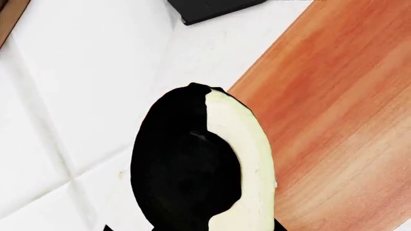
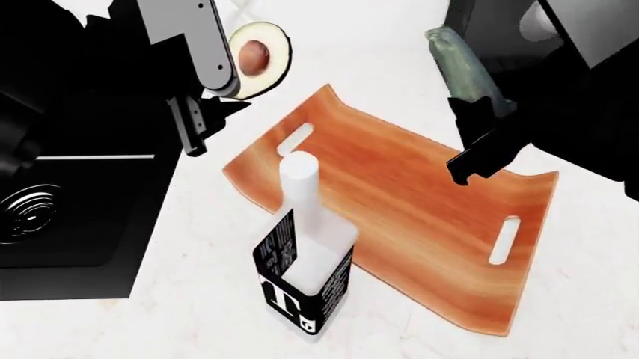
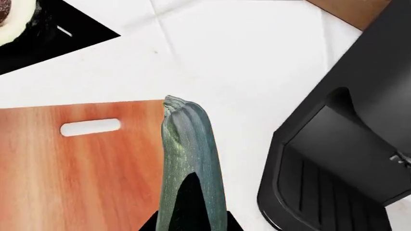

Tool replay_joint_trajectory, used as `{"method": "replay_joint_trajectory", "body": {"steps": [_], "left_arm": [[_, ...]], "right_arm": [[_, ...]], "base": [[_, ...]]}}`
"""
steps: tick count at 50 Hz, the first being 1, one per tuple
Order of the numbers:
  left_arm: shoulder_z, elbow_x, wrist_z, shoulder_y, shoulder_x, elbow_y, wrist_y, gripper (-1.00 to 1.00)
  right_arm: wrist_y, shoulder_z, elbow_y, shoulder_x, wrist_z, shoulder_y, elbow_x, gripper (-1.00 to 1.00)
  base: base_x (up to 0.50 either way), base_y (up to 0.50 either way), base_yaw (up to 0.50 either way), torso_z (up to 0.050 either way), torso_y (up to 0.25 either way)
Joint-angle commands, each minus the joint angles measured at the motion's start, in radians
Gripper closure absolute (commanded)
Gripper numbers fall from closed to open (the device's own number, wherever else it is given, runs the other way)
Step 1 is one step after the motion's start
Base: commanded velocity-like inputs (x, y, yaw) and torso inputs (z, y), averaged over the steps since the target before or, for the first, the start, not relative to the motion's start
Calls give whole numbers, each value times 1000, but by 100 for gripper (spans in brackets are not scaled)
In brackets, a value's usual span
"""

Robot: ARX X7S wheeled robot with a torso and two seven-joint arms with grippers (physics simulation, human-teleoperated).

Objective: Pick up the fruits and vegetables and place them in the sink. Turn on the sink faucet to wash them. Then turn the sink off and put them in the tray.

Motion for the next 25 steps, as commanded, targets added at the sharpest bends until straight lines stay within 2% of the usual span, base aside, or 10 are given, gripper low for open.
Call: {"method": "replay_joint_trajectory", "body": {"steps": [1,9,25], "left_arm": [[3,-2,-5,-11,8,3,-3,100],[2,-5,-7,-15,11,6,-5,100],[0,-7,-8,-22,7,11,-12,100]], "right_arm": [[172,-68,110,-58,-34,125,93,100],[297,-154,222,-143,-154,231,23,100],[311,-367,329,-249,-480,348,-222,100]], "base": [[0,0,0,0,0],[0,0,0,0,0],[0,0,0,0,1]]}}
